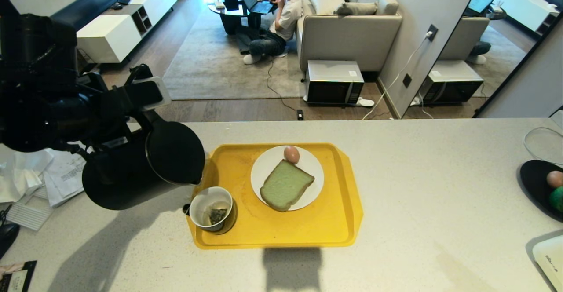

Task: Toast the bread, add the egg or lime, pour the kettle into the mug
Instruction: Pour water into a cup

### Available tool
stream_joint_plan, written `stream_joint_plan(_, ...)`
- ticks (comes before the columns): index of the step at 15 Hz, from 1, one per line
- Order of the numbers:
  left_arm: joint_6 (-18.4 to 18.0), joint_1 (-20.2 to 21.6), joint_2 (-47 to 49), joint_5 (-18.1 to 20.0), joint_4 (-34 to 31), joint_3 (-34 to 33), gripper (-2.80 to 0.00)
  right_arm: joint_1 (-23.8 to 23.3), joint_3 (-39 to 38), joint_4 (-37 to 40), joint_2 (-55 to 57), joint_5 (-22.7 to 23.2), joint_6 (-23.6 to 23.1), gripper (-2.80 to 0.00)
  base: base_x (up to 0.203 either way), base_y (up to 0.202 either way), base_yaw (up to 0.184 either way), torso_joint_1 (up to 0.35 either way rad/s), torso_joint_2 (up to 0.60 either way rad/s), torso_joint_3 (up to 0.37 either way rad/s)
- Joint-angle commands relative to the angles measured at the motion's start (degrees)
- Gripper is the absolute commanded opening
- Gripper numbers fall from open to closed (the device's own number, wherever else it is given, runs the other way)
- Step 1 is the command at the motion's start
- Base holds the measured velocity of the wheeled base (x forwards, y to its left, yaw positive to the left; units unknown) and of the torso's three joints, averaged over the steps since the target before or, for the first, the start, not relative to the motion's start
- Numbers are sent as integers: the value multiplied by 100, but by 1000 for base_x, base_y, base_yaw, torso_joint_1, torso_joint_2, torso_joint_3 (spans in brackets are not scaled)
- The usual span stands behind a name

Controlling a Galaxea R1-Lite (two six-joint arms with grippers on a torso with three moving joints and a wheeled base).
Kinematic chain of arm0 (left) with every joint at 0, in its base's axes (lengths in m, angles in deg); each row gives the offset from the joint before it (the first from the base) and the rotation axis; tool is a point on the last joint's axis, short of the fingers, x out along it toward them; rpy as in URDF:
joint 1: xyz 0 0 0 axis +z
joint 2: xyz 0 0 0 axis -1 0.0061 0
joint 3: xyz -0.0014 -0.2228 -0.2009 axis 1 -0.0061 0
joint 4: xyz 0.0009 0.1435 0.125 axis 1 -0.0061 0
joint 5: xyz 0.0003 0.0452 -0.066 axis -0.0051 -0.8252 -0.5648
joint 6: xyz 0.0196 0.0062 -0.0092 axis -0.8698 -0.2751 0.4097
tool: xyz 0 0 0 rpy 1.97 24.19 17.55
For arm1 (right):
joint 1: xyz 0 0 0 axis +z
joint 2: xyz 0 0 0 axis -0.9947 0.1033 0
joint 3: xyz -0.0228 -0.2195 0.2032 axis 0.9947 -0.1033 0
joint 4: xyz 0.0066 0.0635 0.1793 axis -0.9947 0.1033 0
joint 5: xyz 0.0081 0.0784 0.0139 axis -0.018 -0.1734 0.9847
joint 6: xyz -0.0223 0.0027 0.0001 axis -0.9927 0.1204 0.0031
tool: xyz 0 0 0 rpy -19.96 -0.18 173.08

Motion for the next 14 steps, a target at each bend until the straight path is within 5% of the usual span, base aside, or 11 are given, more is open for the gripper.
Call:
stream_joint_plan(1,-158,-35,12,-56,-5,12,-280,4,-9,0,0,2,-2,-280,0,0,0,0,0,0)
stream_joint_plan(6,-678,-188,47,-306,13,83,-280,4,-9,0,0,2,-2,-280,0,0,0,0,0,0)
stream_joint_plan(14,-699,-319,65,-350,13,83,-280,4,-9,0,0,2,-2,-280,0,0,0,0,0,0)
